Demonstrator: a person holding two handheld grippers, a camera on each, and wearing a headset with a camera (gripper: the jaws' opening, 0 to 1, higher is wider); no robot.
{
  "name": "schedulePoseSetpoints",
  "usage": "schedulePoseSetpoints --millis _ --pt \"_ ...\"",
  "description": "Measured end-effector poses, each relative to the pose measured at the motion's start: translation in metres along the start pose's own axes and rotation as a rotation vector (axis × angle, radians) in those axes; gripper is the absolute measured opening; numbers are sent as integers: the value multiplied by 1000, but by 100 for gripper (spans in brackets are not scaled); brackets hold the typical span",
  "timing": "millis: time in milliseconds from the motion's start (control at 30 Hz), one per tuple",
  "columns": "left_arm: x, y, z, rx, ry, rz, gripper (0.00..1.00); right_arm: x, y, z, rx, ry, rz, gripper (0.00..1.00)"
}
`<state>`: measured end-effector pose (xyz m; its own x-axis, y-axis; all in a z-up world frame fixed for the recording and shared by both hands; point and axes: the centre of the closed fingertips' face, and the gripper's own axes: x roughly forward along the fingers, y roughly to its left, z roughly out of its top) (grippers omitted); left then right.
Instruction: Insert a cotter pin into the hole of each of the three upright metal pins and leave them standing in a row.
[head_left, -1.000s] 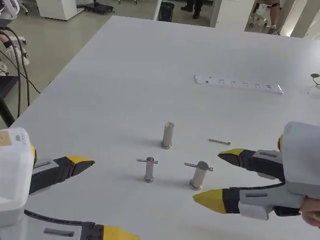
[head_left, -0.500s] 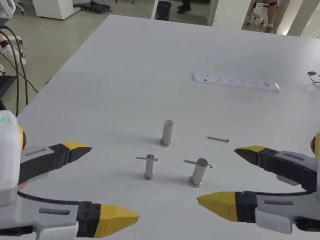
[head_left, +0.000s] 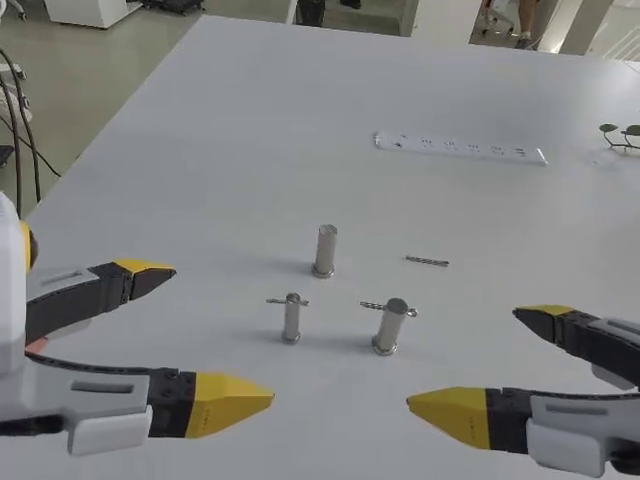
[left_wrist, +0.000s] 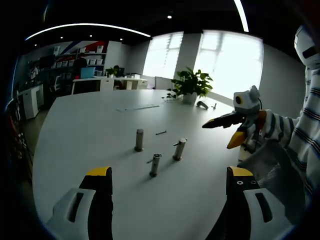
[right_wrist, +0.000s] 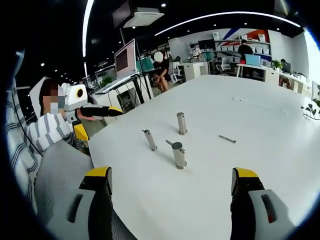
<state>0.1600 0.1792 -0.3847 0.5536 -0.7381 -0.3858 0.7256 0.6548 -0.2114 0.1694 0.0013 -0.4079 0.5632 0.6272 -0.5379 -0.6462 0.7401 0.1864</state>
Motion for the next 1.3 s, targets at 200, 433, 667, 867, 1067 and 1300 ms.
schedulePoseSetpoints --millis 200,433,667,867,1067,1300 --pt "3 1 5 14 -6 -10 93 -5 5 -6 12 14 -4 98" --pt "8 8 14 44 6 -19 93 -5 10 -13 31 19 2 98" --pt "14 17 30 81 -6 2 93 -10 10 -21 1 55 -17 98" --pt "25 21 40 128 12 -16 92 -15 10 -18 -2 45 -23 98" --pt "40 25 55 154 9 -40 89 -18 7 -16 -13 46 -34 98" --pt "60 23 75 189 -3 -32 86 -24 3 -19 -2 52 -49 97"
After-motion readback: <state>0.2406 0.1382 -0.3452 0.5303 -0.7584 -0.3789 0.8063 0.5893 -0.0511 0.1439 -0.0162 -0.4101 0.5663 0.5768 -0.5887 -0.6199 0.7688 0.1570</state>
